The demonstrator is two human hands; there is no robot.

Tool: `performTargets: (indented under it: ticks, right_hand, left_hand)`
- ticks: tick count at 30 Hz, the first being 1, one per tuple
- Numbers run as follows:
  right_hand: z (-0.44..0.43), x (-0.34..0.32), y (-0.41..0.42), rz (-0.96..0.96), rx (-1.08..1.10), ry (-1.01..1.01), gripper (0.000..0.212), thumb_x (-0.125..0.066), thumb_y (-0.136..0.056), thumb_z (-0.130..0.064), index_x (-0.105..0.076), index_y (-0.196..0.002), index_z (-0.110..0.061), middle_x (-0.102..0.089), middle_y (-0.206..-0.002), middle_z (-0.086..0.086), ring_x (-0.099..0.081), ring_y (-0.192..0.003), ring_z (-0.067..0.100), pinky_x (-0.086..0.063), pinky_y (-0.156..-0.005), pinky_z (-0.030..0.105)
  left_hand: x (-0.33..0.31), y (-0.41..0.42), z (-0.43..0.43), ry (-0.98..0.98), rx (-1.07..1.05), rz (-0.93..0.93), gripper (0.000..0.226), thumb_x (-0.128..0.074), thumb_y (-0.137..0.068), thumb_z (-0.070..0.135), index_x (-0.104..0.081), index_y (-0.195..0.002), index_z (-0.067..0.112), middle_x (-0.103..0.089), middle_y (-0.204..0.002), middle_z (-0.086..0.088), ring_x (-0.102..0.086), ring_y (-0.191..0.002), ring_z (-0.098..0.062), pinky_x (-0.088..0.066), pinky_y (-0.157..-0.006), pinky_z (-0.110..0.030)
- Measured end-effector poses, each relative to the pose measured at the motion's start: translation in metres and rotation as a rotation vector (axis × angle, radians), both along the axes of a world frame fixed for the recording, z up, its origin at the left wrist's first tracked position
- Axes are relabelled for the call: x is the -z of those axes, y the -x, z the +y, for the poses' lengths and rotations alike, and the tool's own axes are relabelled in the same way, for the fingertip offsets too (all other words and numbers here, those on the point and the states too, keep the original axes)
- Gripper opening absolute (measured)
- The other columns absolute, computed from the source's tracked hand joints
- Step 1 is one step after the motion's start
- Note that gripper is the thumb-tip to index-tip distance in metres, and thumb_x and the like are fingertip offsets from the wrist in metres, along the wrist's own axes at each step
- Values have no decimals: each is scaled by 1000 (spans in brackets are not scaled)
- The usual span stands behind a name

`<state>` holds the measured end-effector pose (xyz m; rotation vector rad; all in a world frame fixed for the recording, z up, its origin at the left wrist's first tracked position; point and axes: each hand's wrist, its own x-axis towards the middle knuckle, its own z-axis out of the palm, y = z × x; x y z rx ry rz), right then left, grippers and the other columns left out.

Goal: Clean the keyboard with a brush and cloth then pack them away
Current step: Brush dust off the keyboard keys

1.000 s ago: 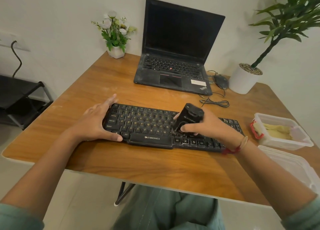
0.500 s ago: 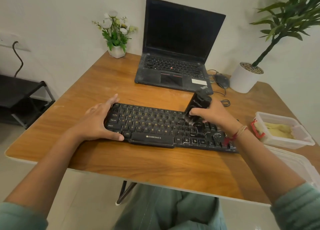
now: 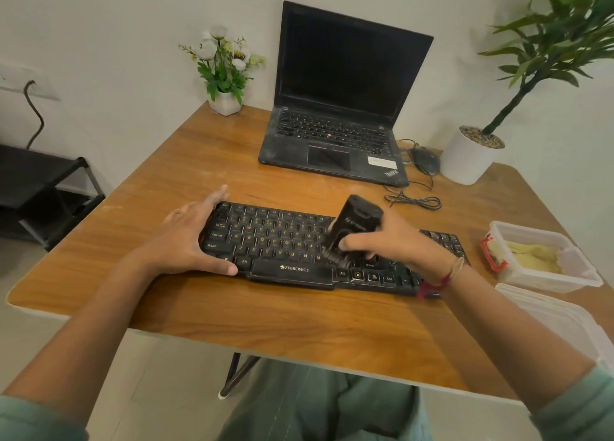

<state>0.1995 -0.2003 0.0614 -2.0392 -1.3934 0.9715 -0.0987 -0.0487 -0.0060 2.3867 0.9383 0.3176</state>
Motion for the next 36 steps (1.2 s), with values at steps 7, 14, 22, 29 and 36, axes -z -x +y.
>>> performTargets:
  ticks: [7, 14, 22, 29, 36]
  right_hand:
    - [24, -16, -30, -141, 279, -99, 29, -74, -75, -21, -56, -97, -17, -67, -100, 9, -64, -86, 19, -56, -70, 31]
    - [32, -19, -25, -126, 182, -55, 26, -72, -77, -19, -55, -97, -18, -66, -97, 5, -63, -83, 15, -54, -63, 26]
    - [28, -8, -25, 1, 84, -8, 29, -71, -79, -18, -53, -101, -22, -65, -94, -1, -64, -84, 12, -48, -56, 18]
    - [17, -9, -57, -89, 263, -53, 26, -72, -77, -18, -57, -98, -17, -67, -98, 6, -64, -92, 20, -56, -70, 32]
    - [9, -13, -80, -163, 264, -97, 37, -74, -74, -20, -58, -106, -13, -68, -96, 9, -66, -88, 25, -54, -60, 28]
  left_hand:
    - [1, 1, 0, -5, 7, -10, 129, -60, -36, 90, 6, -141, 56, -18, -145, 29, -22, -138, -11, -15, -112, -39]
    - [-1, 0, 0, 12, 0, -17, 138, -57, -32, 94, 6, -145, 49, -16, -142, 31, -21, -135, -6, -14, -112, -37]
    - [-3, -2, -2, 24, -17, -2, 141, -53, -27, 97, 6, -145, 47, -17, -139, 28, -22, -139, -14, -13, -112, -36]
    - [-1, -1, -1, 27, -18, -4, 137, -54, -28, 97, 8, -141, 52, -19, -141, 26, -22, -140, -16, -14, -113, -38]
    - [1, -1, 0, 21, -29, -17, 130, -56, -29, 96, 5, -137, 57, -25, -153, 14, -25, -139, -17, -17, -112, -41]
